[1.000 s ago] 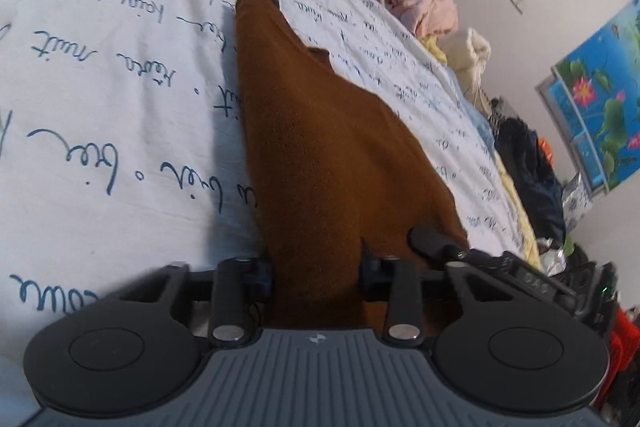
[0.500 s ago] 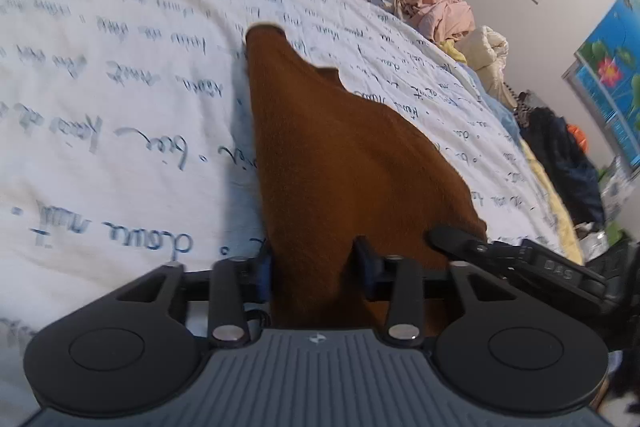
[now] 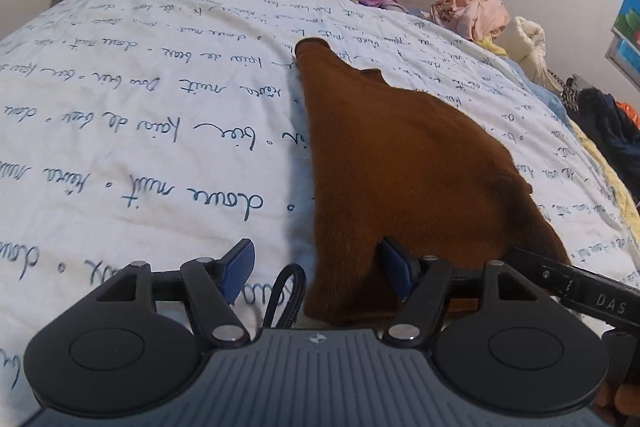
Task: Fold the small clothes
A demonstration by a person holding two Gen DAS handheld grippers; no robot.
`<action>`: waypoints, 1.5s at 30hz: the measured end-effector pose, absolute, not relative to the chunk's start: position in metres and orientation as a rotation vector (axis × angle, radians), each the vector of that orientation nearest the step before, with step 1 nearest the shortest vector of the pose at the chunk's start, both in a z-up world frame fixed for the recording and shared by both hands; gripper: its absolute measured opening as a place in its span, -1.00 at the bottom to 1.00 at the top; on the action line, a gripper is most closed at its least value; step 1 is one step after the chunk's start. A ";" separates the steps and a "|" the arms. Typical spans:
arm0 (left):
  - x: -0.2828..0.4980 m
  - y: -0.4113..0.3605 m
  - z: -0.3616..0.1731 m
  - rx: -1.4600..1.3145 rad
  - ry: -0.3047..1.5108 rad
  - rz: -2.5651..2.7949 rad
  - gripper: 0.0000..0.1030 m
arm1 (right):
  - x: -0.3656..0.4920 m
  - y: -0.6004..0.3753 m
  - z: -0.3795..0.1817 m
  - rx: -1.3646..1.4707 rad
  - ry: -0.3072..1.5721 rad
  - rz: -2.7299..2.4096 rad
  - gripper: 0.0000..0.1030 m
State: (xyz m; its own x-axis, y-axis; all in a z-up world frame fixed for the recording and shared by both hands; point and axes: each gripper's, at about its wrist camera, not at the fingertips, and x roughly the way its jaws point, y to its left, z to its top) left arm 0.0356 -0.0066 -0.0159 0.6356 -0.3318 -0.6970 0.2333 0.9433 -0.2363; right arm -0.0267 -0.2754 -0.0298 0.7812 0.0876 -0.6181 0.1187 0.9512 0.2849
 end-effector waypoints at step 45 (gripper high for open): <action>-0.034 -0.016 -0.039 0.083 0.735 -0.115 0.80 | -0.076 -0.232 -0.043 0.079 0.694 -0.123 1.00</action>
